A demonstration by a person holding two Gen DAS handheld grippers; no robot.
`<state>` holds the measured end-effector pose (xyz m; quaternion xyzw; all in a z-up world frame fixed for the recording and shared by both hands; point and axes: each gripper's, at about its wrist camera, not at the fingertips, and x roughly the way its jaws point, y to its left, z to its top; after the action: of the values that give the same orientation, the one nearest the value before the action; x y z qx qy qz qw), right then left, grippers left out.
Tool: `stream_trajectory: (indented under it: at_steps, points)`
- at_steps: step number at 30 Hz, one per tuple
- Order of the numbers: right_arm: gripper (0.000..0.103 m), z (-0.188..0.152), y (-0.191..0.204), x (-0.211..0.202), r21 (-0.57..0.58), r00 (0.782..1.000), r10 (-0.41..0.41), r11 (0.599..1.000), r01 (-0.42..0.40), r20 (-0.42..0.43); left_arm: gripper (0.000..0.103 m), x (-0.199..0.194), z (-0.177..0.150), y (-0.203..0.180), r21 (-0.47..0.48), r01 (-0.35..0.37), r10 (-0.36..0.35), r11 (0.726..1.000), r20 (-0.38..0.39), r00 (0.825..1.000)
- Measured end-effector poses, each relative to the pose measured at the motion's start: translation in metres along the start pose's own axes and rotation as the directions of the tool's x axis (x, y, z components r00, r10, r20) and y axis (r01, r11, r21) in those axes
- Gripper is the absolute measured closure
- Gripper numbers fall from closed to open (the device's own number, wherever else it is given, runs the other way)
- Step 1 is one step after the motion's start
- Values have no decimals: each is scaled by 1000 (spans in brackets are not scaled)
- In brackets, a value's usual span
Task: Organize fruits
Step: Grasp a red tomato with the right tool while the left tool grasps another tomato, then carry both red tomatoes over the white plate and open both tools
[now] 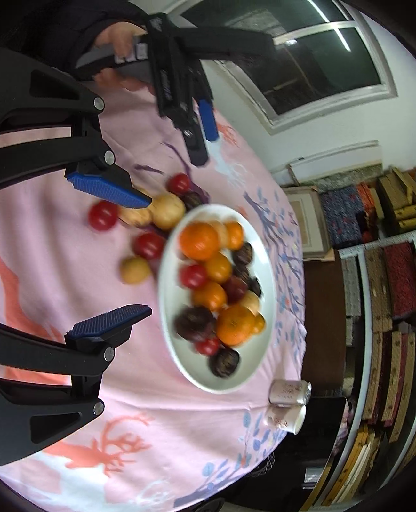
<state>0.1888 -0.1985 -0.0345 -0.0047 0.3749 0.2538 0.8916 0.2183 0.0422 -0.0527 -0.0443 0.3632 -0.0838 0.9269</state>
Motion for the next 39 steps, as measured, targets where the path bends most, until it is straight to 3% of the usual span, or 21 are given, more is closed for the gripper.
stream_trajectory:
  at_steps: [4,7,10,14,18,23,26,29,31,35,37,39]
  points:
    - [40,-15,29,9,-59,998,27,998,-30,-53,18,7,-11,19,-82,30,-31,996,-15,999]
    - [40,-20,43,19,-114,997,-31,993,23,-75,18,4,-12,19,-79,36,-37,996,-2,999]
    - [42,-23,44,29,-107,994,-33,994,21,-104,18,5,-14,16,-69,30,-31,997,-5,1000]
    - [73,-25,41,46,-82,989,-6,997,-6,-148,18,6,-13,16,-70,24,-24,997,-8,1000]
    - [74,-25,34,42,-41,990,45,998,-51,-130,18,15,-15,14,-52,-5,2,999,-48,999]
    - [74,-29,23,32,6,993,77,997,-77,-94,18,25,-17,14,-29,-94,91,995,-101,991]
    - [73,-32,11,28,57,989,120,992,-116,-84,18,31,-18,8,27,-100,102,995,-128,986]
    - [72,-32,3,28,93,986,148,986,-141,-78,25,39,-20,-8,135,-106,126,985,-148,981]
    - [72,-32,3,28,95,985,156,984,-149,-78,35,45,-20,-16,188,-116,147,975,-159,976]
    - [72,-32,3,28,96,983,168,982,-160,-74,53,53,-16,-16,205,-115,151,972,-171,974]
    - [72,-32,1,28,102,983,171,981,-163,-72,71,52,-16,-17,201,-93,126,975,-162,979]
    - [72,-32,1,28,103,982,174,981,-166,-70,73,50,-16,-20,216,-100,132,971,-142,981]
